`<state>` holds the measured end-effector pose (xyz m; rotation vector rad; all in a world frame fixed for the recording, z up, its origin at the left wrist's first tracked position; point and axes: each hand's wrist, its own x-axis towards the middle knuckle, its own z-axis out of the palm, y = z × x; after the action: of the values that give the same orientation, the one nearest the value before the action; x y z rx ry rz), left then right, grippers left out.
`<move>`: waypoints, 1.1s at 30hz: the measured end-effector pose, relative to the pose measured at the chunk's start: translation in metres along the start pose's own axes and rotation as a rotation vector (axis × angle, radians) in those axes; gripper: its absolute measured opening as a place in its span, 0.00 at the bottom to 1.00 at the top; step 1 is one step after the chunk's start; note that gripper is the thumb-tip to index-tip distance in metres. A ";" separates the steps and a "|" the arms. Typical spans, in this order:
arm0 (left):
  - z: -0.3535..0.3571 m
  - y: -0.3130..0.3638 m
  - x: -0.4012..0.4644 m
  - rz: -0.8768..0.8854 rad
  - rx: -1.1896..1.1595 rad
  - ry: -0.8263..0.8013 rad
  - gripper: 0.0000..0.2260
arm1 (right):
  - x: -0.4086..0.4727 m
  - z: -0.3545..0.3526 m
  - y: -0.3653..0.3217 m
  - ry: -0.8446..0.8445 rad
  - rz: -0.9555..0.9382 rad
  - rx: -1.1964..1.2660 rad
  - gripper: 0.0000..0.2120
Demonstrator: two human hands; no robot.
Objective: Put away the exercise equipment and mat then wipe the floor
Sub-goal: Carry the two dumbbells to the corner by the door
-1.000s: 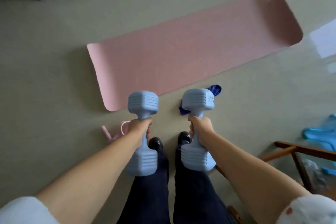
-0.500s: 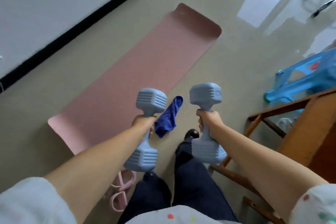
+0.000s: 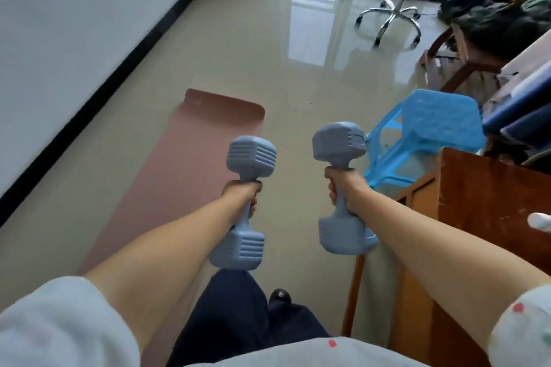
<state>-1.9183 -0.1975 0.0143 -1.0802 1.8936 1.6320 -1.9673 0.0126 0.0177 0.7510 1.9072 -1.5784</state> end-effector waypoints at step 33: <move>0.224 0.619 0.484 -0.009 -0.020 -0.057 0.10 | 0.543 -0.154 -0.573 0.115 0.012 -0.072 0.11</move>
<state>-2.7310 -0.1129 0.0000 -1.0375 1.8381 1.6623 -2.7648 0.1162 0.0429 0.8367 2.0265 -1.4795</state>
